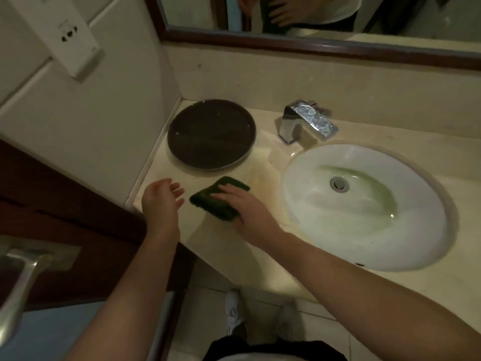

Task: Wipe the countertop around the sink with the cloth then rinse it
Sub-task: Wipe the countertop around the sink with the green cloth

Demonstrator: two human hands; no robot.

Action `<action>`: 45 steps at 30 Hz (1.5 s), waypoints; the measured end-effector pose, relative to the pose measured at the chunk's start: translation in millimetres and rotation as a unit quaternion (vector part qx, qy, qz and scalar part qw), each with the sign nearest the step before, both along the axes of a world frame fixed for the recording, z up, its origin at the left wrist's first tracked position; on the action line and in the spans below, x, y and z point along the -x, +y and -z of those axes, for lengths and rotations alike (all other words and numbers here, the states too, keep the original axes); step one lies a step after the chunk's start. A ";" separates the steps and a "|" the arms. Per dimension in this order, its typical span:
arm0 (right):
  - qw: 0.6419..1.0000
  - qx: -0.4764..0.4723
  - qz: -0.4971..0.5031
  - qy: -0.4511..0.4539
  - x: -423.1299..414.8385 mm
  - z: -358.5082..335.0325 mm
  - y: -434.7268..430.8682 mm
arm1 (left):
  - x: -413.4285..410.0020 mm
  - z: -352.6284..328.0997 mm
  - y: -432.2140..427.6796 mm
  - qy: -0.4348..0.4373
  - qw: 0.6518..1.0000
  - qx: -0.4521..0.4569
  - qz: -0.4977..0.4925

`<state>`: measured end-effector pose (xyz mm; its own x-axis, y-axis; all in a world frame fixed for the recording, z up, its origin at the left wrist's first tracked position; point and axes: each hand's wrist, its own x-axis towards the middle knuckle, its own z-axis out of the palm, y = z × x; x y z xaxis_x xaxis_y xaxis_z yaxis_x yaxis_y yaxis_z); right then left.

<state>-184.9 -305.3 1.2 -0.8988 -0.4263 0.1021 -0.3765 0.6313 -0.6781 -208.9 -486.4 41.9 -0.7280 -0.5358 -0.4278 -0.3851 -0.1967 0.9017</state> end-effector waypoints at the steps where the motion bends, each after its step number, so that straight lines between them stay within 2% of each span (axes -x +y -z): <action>1: 0.993 -0.084 -0.078 -0.013 1.8 11.7 -7.8 | -6.3 6.7 -6.4 0.021 0.999 0.050 0.000; 3: 0.951 -0.240 -0.193 -0.028 -2.0 33.1 -10.8 | -21.1 21.3 -10.5 0.061 0.979 0.185 0.063; 4: 0.945 -0.262 -0.190 -0.035 -6.7 38.8 -6.6 | -26.9 31.7 -9.6 0.073 0.954 0.258 0.132; 5: 0.959 -0.240 -0.146 -0.037 -11.5 41.6 -0.4 | -30.8 45.2 -9.1 0.083 0.915 0.327 0.221; 6: 0.976 -0.198 -0.082 -0.035 -15.4 44.4 7.1 | -30.9 59.9 -8.8 0.090 0.859 0.390 0.321; 7: 0.986 -0.166 -0.018 -0.025 -17.7 47.4 15.1 | -26.9 74.7 -8.6 0.091 0.787 0.446 0.418; 9: 0.983 -0.171 0.074 0.002 -19.1 60.1 34.7 | -16.2 97.4 -4.5 0.081 0.640 0.525 0.555; 10: 0.977 -0.192 0.093 -0.003 -19.1 66.9 44.1 | -13.3 104.9 -1.0 0.073 0.589 0.553 0.585; 11: 0.971 -0.217 0.095 -0.014 -19.3 73.4 51.1 | -12.3 111.8 1.7 0.069 0.561 0.575 0.592; 12: 0.967 -0.240 0.085 -0.018 -21.2 79.5 56.4 | -12.5 116.4 2.4 0.068 0.551 0.588 0.588; 14: 0.961 -0.270 0.063 -0.018 -24.2 86.7 62.8 | -15.7 123.1 -2.3 0.056 0.575 0.601 0.552; 18: 0.962 -0.267 0.060 -0.003 -23.2 87.1 66.0 | -27.4 127.7 -8.2 -0.089 0.682 0.616 0.385; 21: 0.961 -0.267 0.069 0.001 -22.4 88.5 64.2 | -39.9 124.6 28.3 -0.150 0.731 0.585 0.318; 23: 0.960 -0.268 0.079 0.012 -23.1 86.8 64.9 | -51.0 120.9 69.0 -0.145 0.738 0.573 0.326; 26: 0.965 -0.242 0.088 0.041 -23.0 88.8 68.1 | -72.6 122.8 127.7 -0.096 0.723 0.565 0.386; 29: 0.974 -0.195 0.113 0.027 -22.0 92.4 73.0 | -73.9 125.5 128.0 -0.042 0.710 0.566 0.416; 30: 0.973 -0.190 0.128 0.026 -22.7 91.5 76.7 | -68.3 125.7 114.6 -0.033 0.723 0.553 0.413; 32: 0.967 -0.202 0.156 0.019 -34.4 89.9 88.2 | -59.5 121.7 78.3 -0.032 0.770 0.501 0.393; 33: 0.963 -0.211 0.167 0.005 -44.1 89.8 94.7 | -56.5 122.1 60.3 -0.019 0.763 0.498 0.412; 34: 0.961 -0.218 0.169 0.002 -52.7 89.5 100.2 | -54.9 121.5 45.5 0.007 0.735 0.508 0.449; 36: 0.965 -0.224 0.135 0.005 -61.7 92.6 106.9 | -50.2 126.2 31.9 0.034 0.637 0.574 0.513; 37: 0.968 -0.223 0.115 0.008 -61.7 94.3 108.1 | -44.0 128.8 32.5 0.024 0.612 0.594 0.522; 39: 0.971 -0.215 0.102 0.009 -59.6 94.8 107.8 | -24.1 127.9 42.7 -0.021 0.628 0.602 0.493; 41: 0.971 -0.212 0.113 0.001 -58.4 93.7 105.8 | 7.3 126.3 59.9 -0.028 0.646 0.604 0.466; 45: 0.967 -0.215 0.137 -0.006 -57.9 94.0 105.6 | 52.9 126.9 100.9 0.004 0.622 0.606 0.496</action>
<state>-127.0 -199.7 -92.8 -0.9839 -0.1739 -0.0421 -0.1502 0.9307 -0.3336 -261.8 -385.4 -84.9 -0.9573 0.2520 -0.1421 0.2292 0.9603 0.1591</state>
